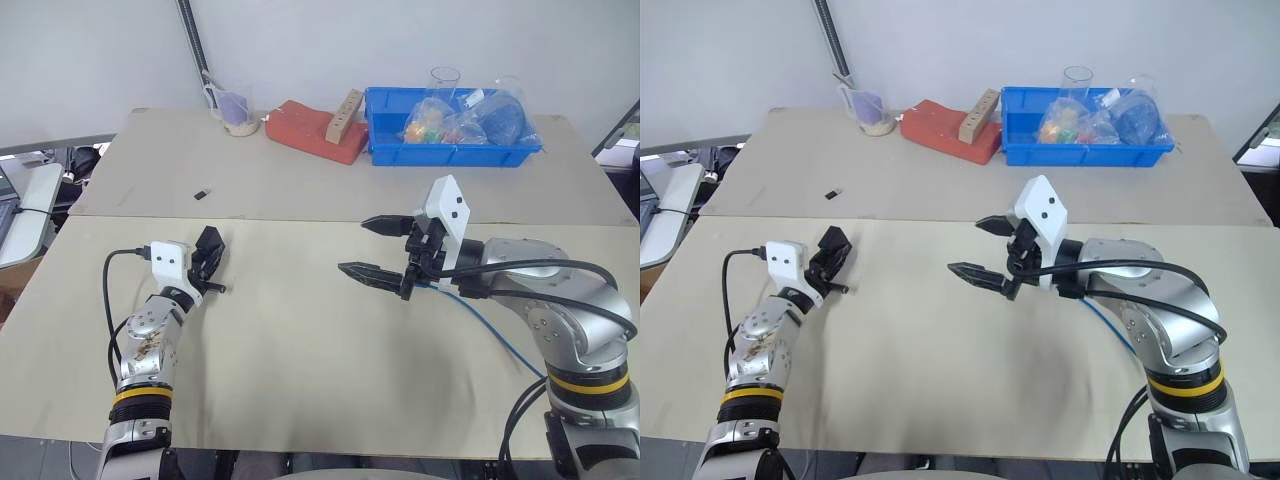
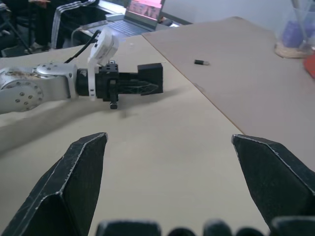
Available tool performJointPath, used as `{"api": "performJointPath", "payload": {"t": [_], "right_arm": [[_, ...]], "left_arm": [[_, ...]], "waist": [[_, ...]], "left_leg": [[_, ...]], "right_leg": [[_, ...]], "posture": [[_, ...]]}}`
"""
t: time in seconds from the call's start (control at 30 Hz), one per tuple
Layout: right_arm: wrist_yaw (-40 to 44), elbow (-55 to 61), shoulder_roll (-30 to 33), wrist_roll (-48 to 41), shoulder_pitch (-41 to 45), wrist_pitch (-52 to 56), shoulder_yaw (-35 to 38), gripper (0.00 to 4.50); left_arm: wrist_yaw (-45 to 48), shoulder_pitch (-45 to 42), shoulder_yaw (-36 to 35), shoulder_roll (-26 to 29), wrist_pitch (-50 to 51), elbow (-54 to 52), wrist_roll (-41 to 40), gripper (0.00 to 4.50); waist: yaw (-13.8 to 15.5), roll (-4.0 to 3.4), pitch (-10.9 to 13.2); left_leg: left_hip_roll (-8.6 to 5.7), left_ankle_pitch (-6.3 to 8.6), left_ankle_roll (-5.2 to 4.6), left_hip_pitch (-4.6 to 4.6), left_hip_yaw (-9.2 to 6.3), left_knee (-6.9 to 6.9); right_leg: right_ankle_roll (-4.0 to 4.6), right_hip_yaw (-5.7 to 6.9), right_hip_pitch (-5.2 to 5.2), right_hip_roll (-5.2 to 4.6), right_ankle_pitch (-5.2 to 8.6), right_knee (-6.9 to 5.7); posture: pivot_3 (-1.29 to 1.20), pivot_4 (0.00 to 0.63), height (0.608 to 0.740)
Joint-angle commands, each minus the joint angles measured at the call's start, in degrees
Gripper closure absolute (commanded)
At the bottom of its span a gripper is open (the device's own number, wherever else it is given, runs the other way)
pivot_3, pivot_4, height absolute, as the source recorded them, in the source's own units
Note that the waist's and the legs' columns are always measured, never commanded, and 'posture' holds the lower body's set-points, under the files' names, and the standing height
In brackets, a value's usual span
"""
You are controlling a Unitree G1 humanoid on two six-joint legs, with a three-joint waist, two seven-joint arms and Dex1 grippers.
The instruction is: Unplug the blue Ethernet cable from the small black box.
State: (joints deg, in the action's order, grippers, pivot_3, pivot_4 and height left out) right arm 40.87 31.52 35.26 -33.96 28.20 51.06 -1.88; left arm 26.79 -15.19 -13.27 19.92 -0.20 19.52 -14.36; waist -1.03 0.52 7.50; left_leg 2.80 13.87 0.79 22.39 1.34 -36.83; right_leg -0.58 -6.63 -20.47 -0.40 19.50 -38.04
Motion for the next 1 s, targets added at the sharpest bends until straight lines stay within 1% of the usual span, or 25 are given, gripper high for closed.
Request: {"api": "performJointPath", "payload": {"t": [0.03,0.07,0.23,0.27,0.43,0.5,0.6,0.7,0.73,0.83,0.93,1.0], "right_arm": [[-0.05,-0.08,0.51,0.46,0.14,-2.39,0.95,0.0],[-0.02,-0.31,0.6,0.59,0.1,-2.67,0.93,0.0],[0.3,-1.12,0.84,1.65,-1.01,-4.4,0.67,0.0],[0.45,-1.25,0.97,1.83,-1.41,-4.74,0.77,0.0],[1.68,-1.61,2.63,2.23,-4.15,-6.36,1.77,0.0],[2.67,-1.82,4.07,2.51,-5.74,-7.45,2.44,0.0],[5.03,-2.43,6.8,2.45,-8.88,-9.55,4.88,0.0],[8.41,-3.75,10.11,3.87,-13.04,-14.22,7.39,0.0],[8.97,-4.31,10.87,4.61,-14.18,-15.67,7.86,0.0],[8.59,-5.92,11.29,5.69,-16.14,-17.88,8.93,0.0],[7.65,-6.67,10.61,6.8,-16.86,-19.14,8.94,0.0],[6.79,-6.66,10.01,7.04,-16.93,-19.34,9.04,0.0]], "left_arm": [[0.94,-0.88,-0.44,0.35,-2.93,1.13,-0.26,2.77],[1.15,-0.86,-0.59,0.26,-2.93,1.26,-0.66,2.44],[2.17,1.26,-1.14,0.67,-0.85,-1.65,-2.45,0.11],[2.59,2.47,-1.19,1.02,0.39,-3.56,-3.1,0.04],[6.31,12.09,-2.43,5.04,10.38,-17.59,-8.29,0.04],[9.03,17.12,-2.95,8.86,15.45,-25.44,-10.83,0.04],[12.62,23.12,-5.17,16.67,24.93,-38.44,-16.25,0.04],[14.49,26.99,-8.26,23.24,30.73,-48.76,-20.07,0.04],[14.68,27.59,-9.08,24.43,31.23,-50.79,-20.36,0.04],[12.85,27.69,-10.84,24.41,33.3,-53.57,-22.33,0.04],[11.52,28.16,-9.16,23.32,32.69,-54.07,-20.14,0.04],[9.36,27.14,-8.75,21.53,32.87,-53.96,-20.16,0.04]], "waist": [[-0.01,0.0,0.0],[0.01,0.0,0.0],[0.11,0.0,0.0],[0.08,0.0,0.0],[-0.53,0.0,0.0],[-0.86,0.04,0.03],[-1.09,0.16,0.11],[-0.98,0.2,0.14],[-1.0,0.2,0.14],[-1.26,0.1,0.1],[-1.68,0.08,0.09],[-1.72,0.09,0.1]], "left_leg": [[0.01,0.0,0.0,0.0,0.0,0.0],[0.0,0.0,0.0,0.0,0.0,0.01],[-0.01,0.0,0.0,0.01,0.0,0.01],[-0.01,0.0,0.0,0.01,0.0,0.01],[0.05,0.0,0.0,-0.02,0.01,0.07],[0.07,0.0,0.01,-0.05,0.0,0.11],[0.11,0.0,0.02,-0.05,-0.06,0.13],[0.05,0.0,0.03,-0.09,-0.13,0.13],[0.04,0.0,0.03,-0.08,-0.13,0.13],[0.03,0.0,0.03,-0.13,-0.04,0.17],[0.06,0.0,0.03,-0.16,-0.01,0.22],[0.08,0.0,0.03,-0.16,-0.02,0.26]], "right_leg": [[0.0,0.0,0.0,0.01,0.0,0.0],[0.0,0.01,0.0,0.0,0.0,0.0],[0.0,0.01,0.0,-0.02,0.0,0.0],[0.0,0.01,0.01,-0.02,0.0,0.01],[0.0,-0.03,0.01,-0.02,0.0,0.0],[0.0,-0.02,0.02,-0.03,0.0,0.02],[0.01,0.03,0.07,-0.06,0.01,0.02],[0.01,0.12,0.19,-0.15,0.03,0.1],[0.0,0.13,0.2,-0.15,0.03,0.16],[0.0,0.09,0.29,-0.16,0.03,0.36],[0.01,0.0,0.25,-0.02,0.03,0.37],[0.02,-0.03,0.21,0.07,0.04,0.38]], "posture": [[0.0,0.15,0.74],[0.0,0.15,0.74],[0.0,0.15,0.74],[0.0,0.15,0.74],[0.0,0.15,0.74],[0.0,0.15,0.74],[0.0,0.15,0.74],[0.0,0.15,0.74],[0.0,0.15,0.74],[0.0,0.15,0.74],[0.0,0.15,0.74],[0.0,0.15,0.74]]}}
